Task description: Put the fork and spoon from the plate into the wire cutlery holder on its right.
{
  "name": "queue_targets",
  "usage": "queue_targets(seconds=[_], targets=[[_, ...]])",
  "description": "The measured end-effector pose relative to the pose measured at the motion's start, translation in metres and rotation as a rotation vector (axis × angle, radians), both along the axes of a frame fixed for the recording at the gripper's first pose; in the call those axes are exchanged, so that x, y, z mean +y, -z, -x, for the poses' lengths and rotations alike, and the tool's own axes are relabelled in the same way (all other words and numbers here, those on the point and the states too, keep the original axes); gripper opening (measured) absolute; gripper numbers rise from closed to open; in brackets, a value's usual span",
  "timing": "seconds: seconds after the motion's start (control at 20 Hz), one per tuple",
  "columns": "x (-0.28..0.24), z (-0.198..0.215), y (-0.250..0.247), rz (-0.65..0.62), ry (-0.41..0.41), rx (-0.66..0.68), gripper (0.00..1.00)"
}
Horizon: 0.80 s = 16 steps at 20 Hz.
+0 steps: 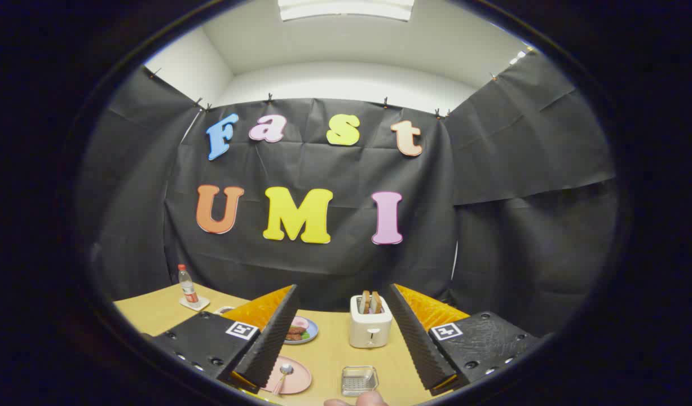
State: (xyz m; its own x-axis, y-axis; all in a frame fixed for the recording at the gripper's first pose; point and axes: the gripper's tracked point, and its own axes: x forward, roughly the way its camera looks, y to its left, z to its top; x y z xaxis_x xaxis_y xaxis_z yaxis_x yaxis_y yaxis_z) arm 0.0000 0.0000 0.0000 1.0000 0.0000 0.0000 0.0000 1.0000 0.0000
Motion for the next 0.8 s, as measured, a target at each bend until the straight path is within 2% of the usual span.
queue_targets(seconds=[0.35, 0.8], targets=[[0.008, 0.006, 0.002, -0.046, -0.012, 0.023, 0.95], [0.017, 0.01, 0.01, -0.046, -0.01, 0.056, 0.95]])
